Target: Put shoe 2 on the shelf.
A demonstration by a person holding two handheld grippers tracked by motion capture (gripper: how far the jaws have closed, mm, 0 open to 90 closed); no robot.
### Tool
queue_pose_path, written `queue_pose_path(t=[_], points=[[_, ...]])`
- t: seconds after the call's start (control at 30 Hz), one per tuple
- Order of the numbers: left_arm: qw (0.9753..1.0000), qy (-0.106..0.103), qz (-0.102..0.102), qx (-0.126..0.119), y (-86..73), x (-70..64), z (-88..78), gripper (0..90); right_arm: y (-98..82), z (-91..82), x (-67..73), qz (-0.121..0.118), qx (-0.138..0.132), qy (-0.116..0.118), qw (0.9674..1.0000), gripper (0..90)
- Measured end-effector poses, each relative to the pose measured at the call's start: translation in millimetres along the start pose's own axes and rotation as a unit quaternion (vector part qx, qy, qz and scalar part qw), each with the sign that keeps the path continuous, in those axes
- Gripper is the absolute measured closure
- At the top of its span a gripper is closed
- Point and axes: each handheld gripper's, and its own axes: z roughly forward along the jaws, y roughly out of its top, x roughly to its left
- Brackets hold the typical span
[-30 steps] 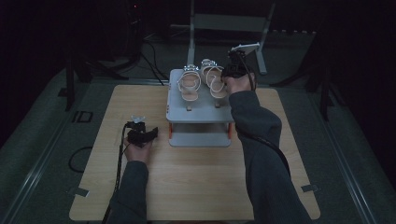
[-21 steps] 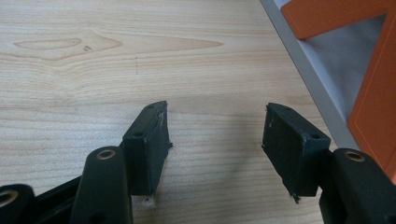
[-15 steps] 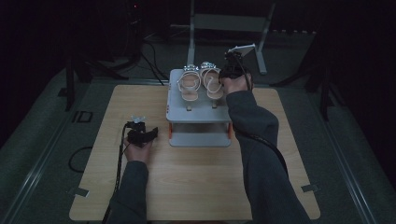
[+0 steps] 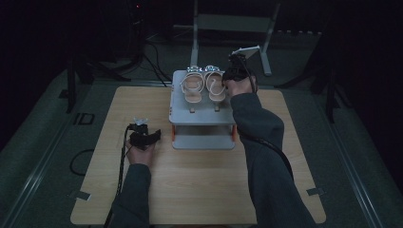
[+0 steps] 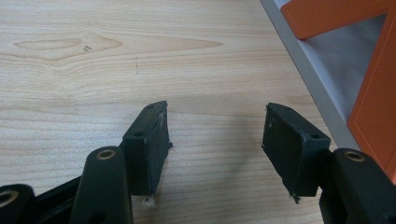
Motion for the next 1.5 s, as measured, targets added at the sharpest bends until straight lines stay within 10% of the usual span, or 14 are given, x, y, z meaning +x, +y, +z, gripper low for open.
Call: queue_pose_path(t=[1.5], points=[[1.0000, 0.001, 0.001, 0.000, 0.0, -0.4, 0.1, 41.2, 5.0, -37.2, -2.1, -0.065, -0.049, 0.068, 0.9944, 58.6]])
